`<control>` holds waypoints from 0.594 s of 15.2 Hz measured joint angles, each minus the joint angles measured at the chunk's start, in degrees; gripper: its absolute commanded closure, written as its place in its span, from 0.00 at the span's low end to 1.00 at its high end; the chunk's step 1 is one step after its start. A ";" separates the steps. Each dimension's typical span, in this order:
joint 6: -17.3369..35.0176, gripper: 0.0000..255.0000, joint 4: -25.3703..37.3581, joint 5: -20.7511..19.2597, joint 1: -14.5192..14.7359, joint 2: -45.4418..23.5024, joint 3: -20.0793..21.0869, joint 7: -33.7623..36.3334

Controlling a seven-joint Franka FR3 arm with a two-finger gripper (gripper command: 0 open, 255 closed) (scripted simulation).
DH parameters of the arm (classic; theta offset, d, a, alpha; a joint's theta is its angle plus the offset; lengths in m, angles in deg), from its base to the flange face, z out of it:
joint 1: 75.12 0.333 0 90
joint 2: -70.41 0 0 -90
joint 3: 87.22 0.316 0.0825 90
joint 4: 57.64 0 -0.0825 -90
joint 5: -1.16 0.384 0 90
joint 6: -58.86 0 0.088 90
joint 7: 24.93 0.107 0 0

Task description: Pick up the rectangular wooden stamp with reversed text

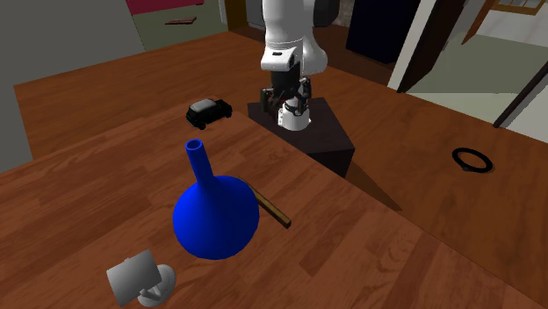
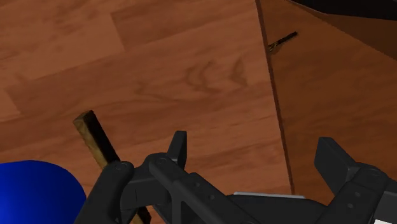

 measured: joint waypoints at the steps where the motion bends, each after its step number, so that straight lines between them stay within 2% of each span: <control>1: 1.08 0.00 1.21 0.41 0.32 -2.37 -1.00 -2.04; 5: 4.15 0.00 6.05 2.63 1.06 -10.93 -4.42 -10.34; 9: 6.14 0.00 13.02 6.87 0.93 -21.06 -6.98 -19.42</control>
